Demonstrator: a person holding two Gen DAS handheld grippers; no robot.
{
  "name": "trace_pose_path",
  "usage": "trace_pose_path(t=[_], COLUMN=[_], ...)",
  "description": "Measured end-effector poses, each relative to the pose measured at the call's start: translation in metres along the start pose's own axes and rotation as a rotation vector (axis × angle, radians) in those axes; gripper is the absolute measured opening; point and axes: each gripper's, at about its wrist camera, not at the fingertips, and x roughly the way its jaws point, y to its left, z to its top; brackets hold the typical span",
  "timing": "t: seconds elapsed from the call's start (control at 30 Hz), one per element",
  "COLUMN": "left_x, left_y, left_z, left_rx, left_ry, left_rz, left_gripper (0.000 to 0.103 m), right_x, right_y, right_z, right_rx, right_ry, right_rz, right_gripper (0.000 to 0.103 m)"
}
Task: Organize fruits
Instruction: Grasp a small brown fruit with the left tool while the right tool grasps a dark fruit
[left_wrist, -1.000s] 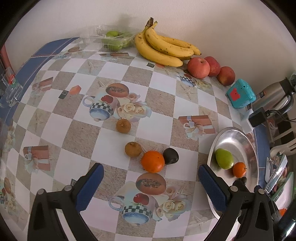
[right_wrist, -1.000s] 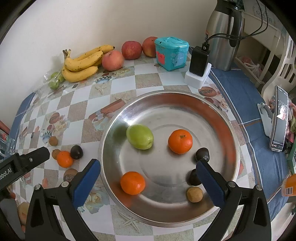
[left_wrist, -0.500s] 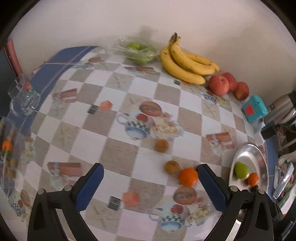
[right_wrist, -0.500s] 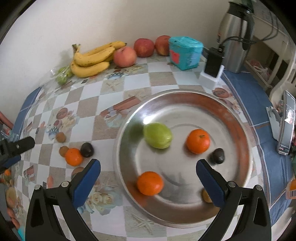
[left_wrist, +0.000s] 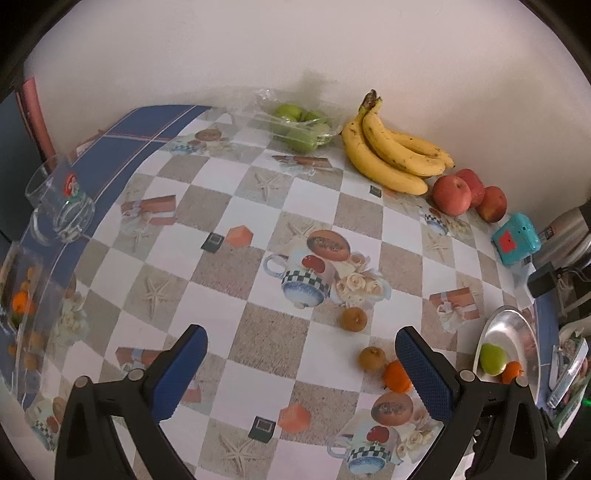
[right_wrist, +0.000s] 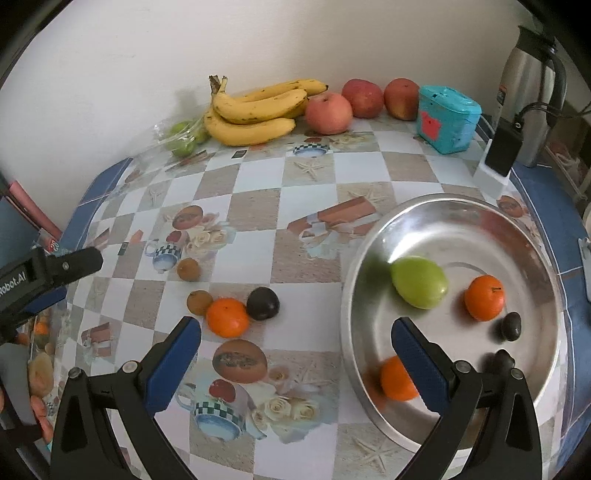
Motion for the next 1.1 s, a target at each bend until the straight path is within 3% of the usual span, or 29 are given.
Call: trace_pose_path(t=[0.83,1.1], left_x=[0.045,0.057], left_y=[-0.014,-0.031], left_z=[0.022,0.023], left_rx=[0.018,0.024], left_ry=[0.032,0.038], left_rz=[-0.042,-0.118], left_gripper=[0.103,0.103], right_x=[0.038,0.048], right_y=[0.015,0.012], right_z=[0.024,0.027], right_rx=[0.000,0.007], right_ry=[0.041,0.052], right_rz=[0.068,0.051], right_gripper=[0.103,0.102])
